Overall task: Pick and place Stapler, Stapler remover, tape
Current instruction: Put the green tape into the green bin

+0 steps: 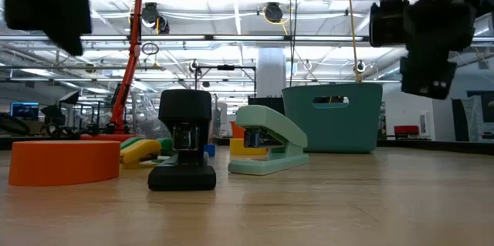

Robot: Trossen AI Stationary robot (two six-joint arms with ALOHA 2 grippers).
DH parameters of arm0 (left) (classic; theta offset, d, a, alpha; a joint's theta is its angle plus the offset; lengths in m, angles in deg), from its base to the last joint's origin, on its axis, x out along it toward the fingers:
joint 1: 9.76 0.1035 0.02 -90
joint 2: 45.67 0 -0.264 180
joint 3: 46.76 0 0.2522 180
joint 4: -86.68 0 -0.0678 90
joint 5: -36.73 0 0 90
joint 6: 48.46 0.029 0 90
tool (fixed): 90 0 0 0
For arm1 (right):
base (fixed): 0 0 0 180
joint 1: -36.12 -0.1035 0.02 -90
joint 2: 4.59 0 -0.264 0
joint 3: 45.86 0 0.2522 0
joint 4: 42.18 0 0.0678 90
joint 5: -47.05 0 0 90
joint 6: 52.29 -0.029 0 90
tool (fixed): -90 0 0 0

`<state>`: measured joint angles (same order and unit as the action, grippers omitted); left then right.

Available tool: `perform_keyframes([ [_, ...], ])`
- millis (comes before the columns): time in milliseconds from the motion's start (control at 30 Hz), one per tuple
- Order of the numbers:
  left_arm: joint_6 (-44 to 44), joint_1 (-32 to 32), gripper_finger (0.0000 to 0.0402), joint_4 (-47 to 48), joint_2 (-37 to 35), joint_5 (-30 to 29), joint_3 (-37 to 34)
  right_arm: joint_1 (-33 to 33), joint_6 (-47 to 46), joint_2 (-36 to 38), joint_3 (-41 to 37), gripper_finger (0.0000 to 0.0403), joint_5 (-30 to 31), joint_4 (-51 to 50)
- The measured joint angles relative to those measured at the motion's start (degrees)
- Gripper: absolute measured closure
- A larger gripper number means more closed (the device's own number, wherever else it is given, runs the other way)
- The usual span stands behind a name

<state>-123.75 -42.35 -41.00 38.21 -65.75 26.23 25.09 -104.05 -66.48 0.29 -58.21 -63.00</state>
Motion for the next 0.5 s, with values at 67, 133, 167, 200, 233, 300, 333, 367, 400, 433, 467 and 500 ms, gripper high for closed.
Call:
perform_keyframes([
  [67, -1.7, -0.6, 0.0245, -1.3, 0.4, -1.0, -0.1, 0.0, 0.1, 0.0, 0.0, 0.0268, 0.0, 2.5],
  [133, -2.8, -0.9, 0.0245, -3.6, 0.6, -3.0, 0.0, 0.0, 0.2, 0.0, 0.0, 0.0268, 0.1, 4.6],
  [167, -3.4, -0.9, 0.0245, -4.2, 0.8, -3.9, 0.0, 0.0, 0.2, 0.0, 0.0, 0.0268, 0.1, 6.1],
  [200, -3.5, -0.9, 0.0245, -4.6, 0.9, -4.4, 0.0, 0.0, 0.2, 0.0, 0.0, 0.0268, 0.1, 7.6],
  [233, -3.5, -0.9, 0.0245, -5.3, 0.9, -4.5, 0.0, 0.0, 0.1, 0.0, 0.0, 0.0268, 0.0, 8.9],
  [300, -3.1, -0.9, 0.0245, -6.1, 0.9, -4.5, 0.0, -0.2, 0.1, 0.0, 0.0, 0.0268, 0.0, 11.8],
  [333, -2.8, -0.9, 0.0245, -5.9, 0.9, -4.2, 0.0, -0.4, 0.1, 0.0, 0.0, 0.0268, 0.1, 13.9],
  [367, -2.7, -0.9, 0.0245, -5.6, 0.9, -3.9, 0.0, -0.5, 0.2, 0.0, 0.0, 0.0268, 0.1, 16.0],
  [400, -2.5, -0.9, 0.0245, -5.6, 0.9, -3.7, 0.0, -0.7, 0.2, 0.0, 0.0, 0.0268, 0.1, 18.1],
  [433, -2.4, -0.9, 0.0245, -5.7, 0.9, -3.6, 0.0, -0.8, 0.2, 0.0, 0.0, 0.0268, 0.1, 19.9],
  [467, -2.5, -0.9, 0.0245, -5.7, 0.9, -3.6, 0.0, -0.8, 0.1, 0.0, 0.0, 0.0268, 0.1, 21.3],
  [500, -2.7, -0.9, 0.0245, -5.7, 0.9, -3.6, 0.0, -0.8, 0.1, 0.0, 0.0, 0.0268, 0.1, 22.4],
])
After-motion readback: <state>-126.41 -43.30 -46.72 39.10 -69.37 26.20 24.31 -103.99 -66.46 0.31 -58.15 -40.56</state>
